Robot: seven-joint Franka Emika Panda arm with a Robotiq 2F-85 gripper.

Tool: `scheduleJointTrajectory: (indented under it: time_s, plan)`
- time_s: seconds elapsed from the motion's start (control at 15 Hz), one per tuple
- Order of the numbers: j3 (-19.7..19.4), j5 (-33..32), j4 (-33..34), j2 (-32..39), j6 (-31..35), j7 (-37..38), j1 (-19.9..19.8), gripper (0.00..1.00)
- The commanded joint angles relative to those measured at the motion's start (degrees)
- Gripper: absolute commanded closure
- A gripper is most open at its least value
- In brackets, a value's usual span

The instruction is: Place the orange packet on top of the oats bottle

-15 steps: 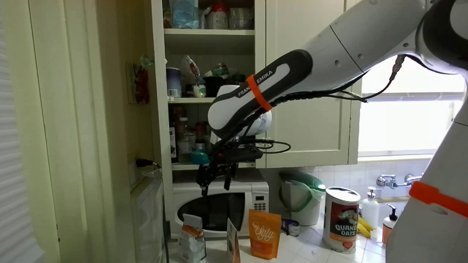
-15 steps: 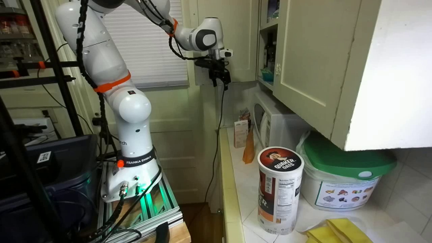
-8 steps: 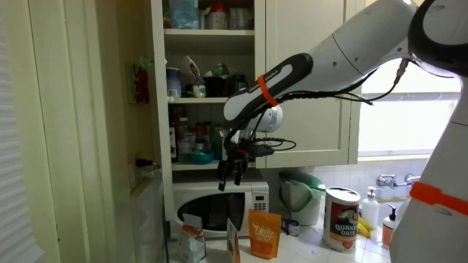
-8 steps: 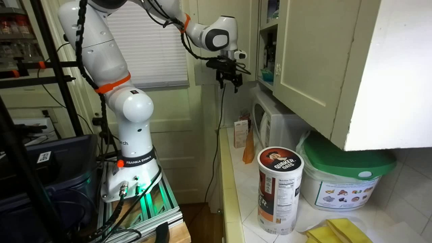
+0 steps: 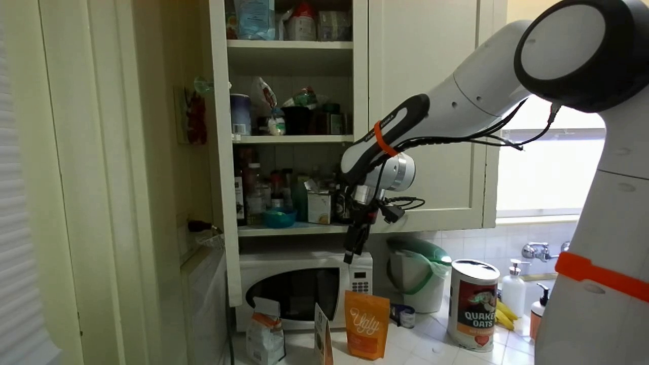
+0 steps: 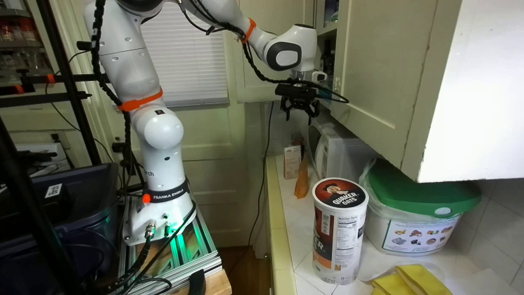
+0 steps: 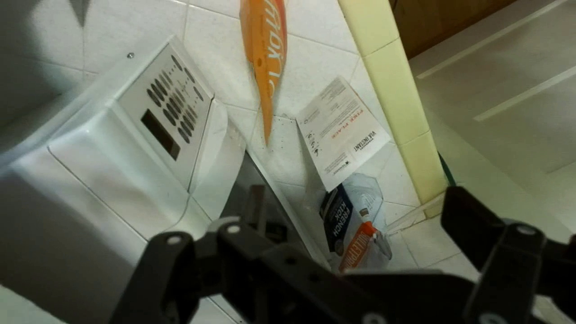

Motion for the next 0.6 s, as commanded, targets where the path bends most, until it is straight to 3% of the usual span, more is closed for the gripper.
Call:
scheduleJointTrajectory:
  time_s: [0.0, 0.2, 0.53]
  plan:
    - [3.2, 0.9, 0.1, 0.3, -0.2, -0.8, -3.5, 0.00]
    - [3.6, 1.0, 0.1, 0.3, -0.2, -0.8, -3.4, 0.00]
    - [3.5, 2.7, -5.6, -1.9, 7.6, -4.4, -6.0, 0.00]
